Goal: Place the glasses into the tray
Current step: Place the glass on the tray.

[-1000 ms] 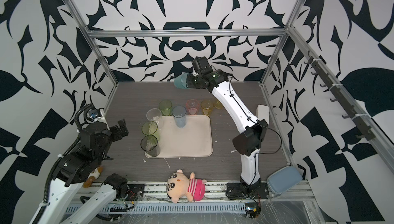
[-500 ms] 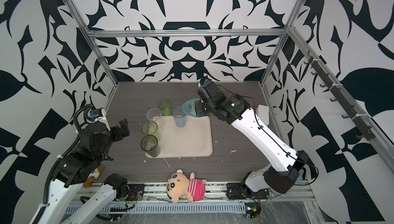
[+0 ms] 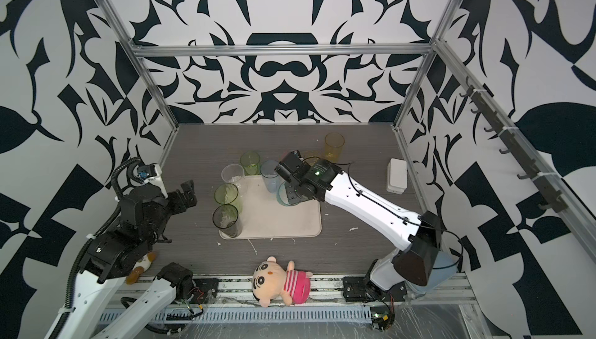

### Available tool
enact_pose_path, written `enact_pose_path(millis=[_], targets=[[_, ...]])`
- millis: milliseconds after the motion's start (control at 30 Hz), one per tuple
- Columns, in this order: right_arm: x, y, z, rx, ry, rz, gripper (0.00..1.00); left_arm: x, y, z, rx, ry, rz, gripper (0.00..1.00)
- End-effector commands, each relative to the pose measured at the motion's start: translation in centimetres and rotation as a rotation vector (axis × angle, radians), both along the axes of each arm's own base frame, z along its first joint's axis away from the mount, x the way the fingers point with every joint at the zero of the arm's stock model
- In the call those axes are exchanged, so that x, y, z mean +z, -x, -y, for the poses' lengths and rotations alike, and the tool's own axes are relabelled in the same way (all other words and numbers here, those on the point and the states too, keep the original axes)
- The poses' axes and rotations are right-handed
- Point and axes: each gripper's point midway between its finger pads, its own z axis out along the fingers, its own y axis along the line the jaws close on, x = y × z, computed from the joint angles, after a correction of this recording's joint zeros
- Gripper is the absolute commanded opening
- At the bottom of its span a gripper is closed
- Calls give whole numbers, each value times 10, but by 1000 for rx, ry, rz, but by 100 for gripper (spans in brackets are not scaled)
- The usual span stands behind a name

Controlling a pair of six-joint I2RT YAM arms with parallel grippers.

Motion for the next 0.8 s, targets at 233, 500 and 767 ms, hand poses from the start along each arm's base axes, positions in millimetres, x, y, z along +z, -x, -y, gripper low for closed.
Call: enact_pose_path(millis=[233, 500, 767], targets=[[-33, -11, -20, -57, 31, -48, 0, 1, -2, 2, 1, 13, 10, 100], [-62, -21, -42, -58, 64, -119, 0, 1, -2, 2, 0, 15, 10, 100], [-78, -30, -59, -50, 68, -139, 0, 2, -1, 1, 1, 21, 16, 100]])
